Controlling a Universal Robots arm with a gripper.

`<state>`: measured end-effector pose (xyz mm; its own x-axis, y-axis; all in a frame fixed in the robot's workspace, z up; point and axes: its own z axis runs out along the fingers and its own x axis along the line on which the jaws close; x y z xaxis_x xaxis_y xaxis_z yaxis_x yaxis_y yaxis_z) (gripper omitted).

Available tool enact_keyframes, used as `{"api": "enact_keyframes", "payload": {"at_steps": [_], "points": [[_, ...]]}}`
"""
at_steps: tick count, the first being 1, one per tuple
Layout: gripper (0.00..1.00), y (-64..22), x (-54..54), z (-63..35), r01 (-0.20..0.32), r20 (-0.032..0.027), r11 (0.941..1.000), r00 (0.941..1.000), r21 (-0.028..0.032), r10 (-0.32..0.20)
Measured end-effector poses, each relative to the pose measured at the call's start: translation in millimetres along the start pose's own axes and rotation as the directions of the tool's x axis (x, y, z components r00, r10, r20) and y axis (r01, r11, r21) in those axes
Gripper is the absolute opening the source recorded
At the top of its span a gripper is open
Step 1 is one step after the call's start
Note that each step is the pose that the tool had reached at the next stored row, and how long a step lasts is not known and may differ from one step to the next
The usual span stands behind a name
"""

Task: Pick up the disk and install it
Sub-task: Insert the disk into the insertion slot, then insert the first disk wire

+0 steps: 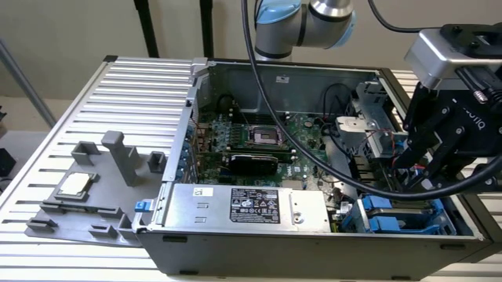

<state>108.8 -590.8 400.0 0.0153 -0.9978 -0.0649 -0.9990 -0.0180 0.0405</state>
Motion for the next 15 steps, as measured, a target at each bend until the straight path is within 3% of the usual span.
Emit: {"api": "enact_keyframes", "payload": {"at_steps": [7,15], "points": [[0.41,-10.7,0.2,-0.1,0.0,0.0031,1.0,1.0,0.0,0.0],[0.41,-10.8,0.2,-0.1,0.002,0.0031,1.0,1.0,-0.0001,-0.002]]}}
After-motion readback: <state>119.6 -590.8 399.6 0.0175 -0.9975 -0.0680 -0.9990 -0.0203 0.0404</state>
